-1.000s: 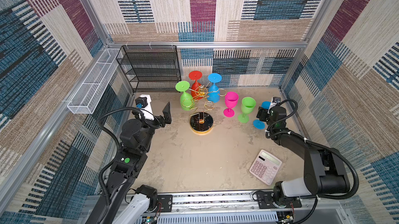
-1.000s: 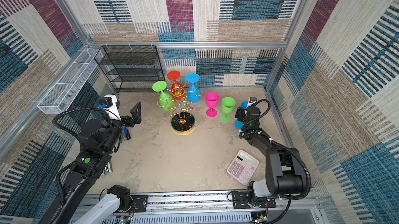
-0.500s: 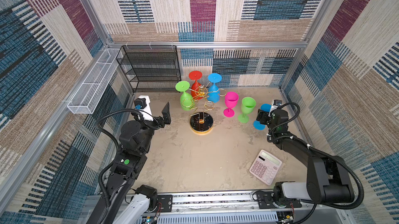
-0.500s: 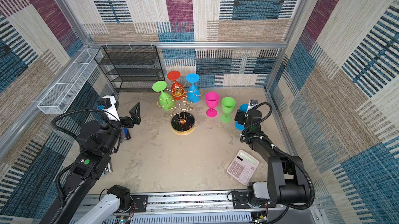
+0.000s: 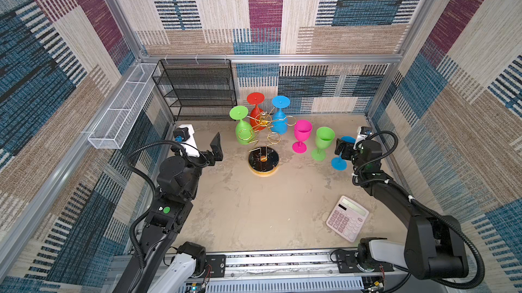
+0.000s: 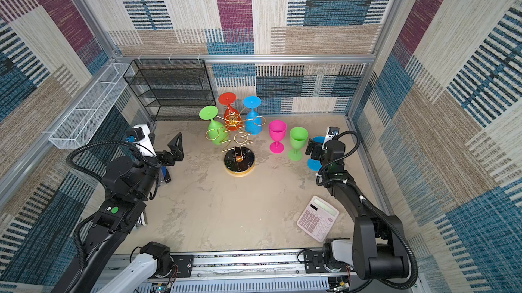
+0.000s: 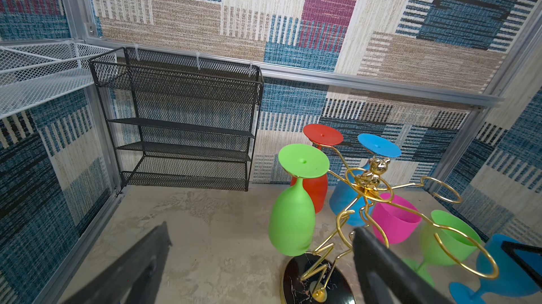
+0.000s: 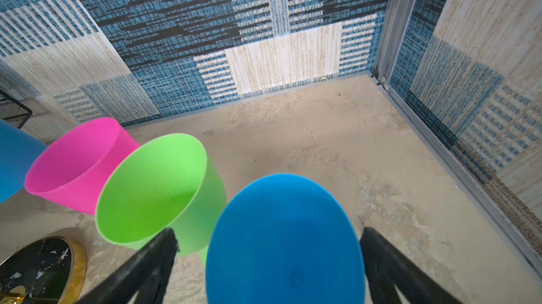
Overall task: Take the wine glass off the wine glass rack
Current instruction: 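Open the right gripper off the blue glass while left swings toward the rack, then move the left gripper to the green glass foot on the rack and close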
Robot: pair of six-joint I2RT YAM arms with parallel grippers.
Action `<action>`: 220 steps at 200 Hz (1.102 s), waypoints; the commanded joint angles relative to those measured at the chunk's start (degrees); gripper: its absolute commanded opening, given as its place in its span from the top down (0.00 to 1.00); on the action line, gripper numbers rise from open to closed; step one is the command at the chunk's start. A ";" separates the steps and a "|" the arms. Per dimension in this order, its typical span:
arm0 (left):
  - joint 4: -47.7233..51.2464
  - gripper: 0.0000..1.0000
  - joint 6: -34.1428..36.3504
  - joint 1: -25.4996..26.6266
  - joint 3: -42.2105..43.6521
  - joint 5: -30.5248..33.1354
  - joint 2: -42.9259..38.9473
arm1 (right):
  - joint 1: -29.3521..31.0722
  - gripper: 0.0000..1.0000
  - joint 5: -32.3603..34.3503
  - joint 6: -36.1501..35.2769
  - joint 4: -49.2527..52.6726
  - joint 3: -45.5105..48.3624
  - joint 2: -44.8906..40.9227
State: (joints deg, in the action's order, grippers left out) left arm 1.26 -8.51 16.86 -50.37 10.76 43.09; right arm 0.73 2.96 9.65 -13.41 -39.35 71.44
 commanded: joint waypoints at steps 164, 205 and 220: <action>-1.15 0.33 -37.63 -22.67 -21.24 -59.70 35.34 | 0.06 0.01 -17.36 4.04 15.59 -7.43 -19.80; -0.58 0.34 -35.90 -21.21 -25.18 -58.65 41.08 | 0.11 0.01 -19.50 5.28 14.74 -7.12 -20.29; -0.29 0.35 -35.12 -20.28 -26.12 -57.67 42.68 | 0.06 0.01 -19.77 5.51 14.55 -7.01 -20.50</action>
State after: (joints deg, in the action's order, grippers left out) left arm 2.37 -44.99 -4.40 -74.87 -46.70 83.85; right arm 0.73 -15.25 13.69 2.39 -46.50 51.27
